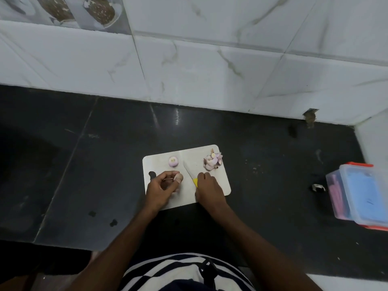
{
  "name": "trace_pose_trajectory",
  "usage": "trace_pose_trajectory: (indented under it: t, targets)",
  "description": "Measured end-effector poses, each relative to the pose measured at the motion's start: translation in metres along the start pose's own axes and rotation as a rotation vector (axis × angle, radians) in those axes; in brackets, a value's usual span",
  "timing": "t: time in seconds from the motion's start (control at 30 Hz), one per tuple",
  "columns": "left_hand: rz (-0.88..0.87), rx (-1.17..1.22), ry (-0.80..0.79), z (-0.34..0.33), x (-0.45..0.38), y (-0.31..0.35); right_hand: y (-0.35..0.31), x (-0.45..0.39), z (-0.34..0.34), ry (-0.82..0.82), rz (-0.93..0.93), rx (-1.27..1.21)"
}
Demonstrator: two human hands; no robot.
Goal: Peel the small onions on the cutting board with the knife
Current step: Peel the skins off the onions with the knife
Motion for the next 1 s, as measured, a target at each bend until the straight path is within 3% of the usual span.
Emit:
trace_pose_trajectory:
  t: [0.27,0.47,0.77,1.0]
  targets:
    - [0.130,0.230,-0.124,-0.011,0.011,0.022,0.006,0.037,0.033,0.023,-0.362,-0.547]
    - [0.142,0.403,-0.274,-0.018,0.021,0.043,-0.013,0.062,0.057,0.147,-0.403,-0.878]
    - [0.164,0.537,-0.351,-0.033,0.033,0.070,-0.014,0.068,0.077,0.387,-0.197,-0.811]
    - [0.061,0.461,-0.332,-0.038,0.038,0.079,-0.022,0.067,0.080,0.452,-0.221,-0.771]
Point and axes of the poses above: each hand's wrist, its own x-axis away from the middle knuckle, its own z-axis out of the back of the hand, y = z × x, the point moved 3 cm from there along -x, towards the middle knuckle, and after that the axes turned 13 degrees about y, right-handed, at the moved point
